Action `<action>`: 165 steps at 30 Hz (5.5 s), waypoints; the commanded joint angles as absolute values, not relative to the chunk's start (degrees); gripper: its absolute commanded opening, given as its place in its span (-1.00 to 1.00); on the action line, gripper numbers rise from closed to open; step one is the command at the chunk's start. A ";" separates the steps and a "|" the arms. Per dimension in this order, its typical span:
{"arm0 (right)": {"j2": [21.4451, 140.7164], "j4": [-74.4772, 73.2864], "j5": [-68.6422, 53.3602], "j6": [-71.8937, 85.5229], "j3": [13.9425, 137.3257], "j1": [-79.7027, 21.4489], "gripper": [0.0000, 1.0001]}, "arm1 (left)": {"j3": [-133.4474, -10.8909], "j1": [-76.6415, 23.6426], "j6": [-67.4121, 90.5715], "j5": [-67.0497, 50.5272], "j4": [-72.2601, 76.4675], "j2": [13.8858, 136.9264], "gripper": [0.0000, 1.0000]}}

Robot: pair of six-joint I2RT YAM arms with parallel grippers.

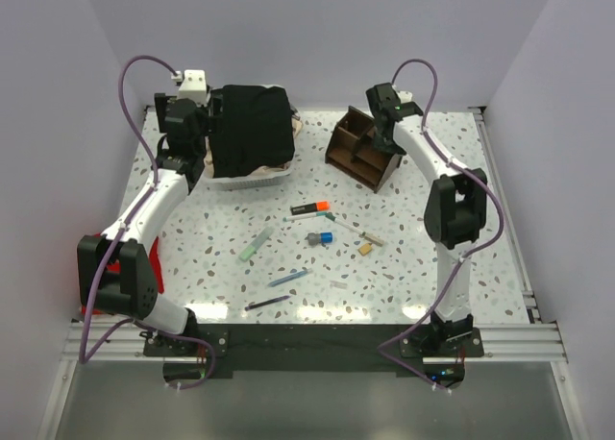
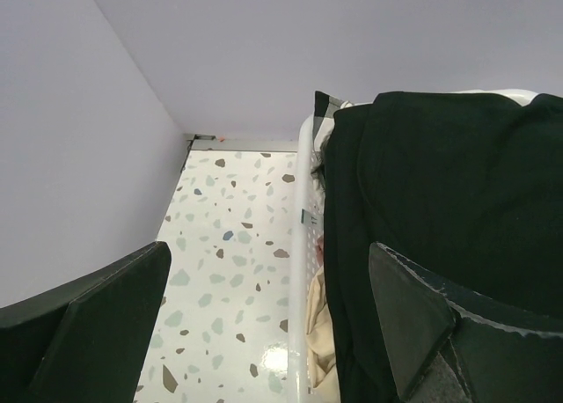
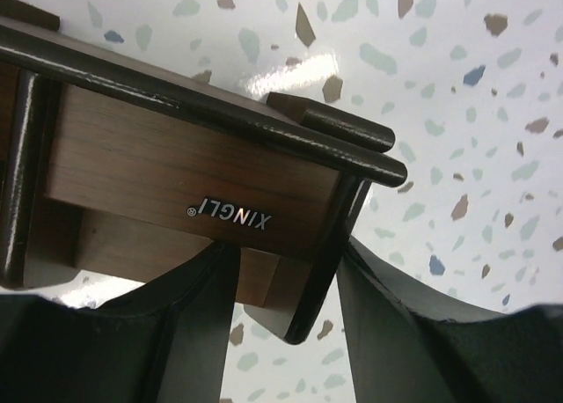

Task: Sort the stationery into containers
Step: Move the storage box to the center of the board, then pick up the pen from the center of the board.

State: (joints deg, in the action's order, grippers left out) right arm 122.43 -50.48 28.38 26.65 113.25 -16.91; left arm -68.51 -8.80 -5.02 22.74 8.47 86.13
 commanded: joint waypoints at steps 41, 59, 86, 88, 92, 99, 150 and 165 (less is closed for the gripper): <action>127.98 -33.84 7.21 -4.39 117.52 -5.36 -1.00 | -74.71 -10.11 -3.96 19.86 7.73 90.44 1.00; 121.81 -31.72 6.76 -6.42 109.16 -4.04 -0.32 | -74.00 -11.25 -4.13 19.42 7.65 90.18 1.00; 95.79 -36.04 -32.43 -41.39 78.13 -16.95 0.27 | -71.81 -13.45 -10.29 1.84 -7.38 82.80 1.00; 98.87 -35.33 -32.96 -42.27 80.40 -18.88 0.23 | -70.76 -13.45 -9.76 2.89 -7.03 81.48 1.00; 103.44 -34.19 -33.84 -45.70 82.44 -21.97 0.20 | -67.68 -13.45 -10.02 6.67 -6.24 79.28 1.00; 111.96 -32.43 -33.14 -46.15 87.36 -25.49 0.15 | -66.80 -13.36 -12.39 10.19 -5.54 77.08 1.00; 93.34 -19.25 -33.05 -3.69 79.28 -1.85 0.17 | -102.66 -36.12 -51.68 -17.93 -47.64 117.85 0.47; 92.02 -22.06 -31.99 -3.34 80.07 2.55 0.18 | -103.62 -35.95 -47.81 -18.98 -40.69 124.54 0.35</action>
State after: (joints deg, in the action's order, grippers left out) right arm 94.43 -22.06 -32.29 -4.45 79.22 1.98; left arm -101.41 -36.27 -48.40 -18.98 -42.46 123.98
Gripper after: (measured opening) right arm 0.584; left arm 0.681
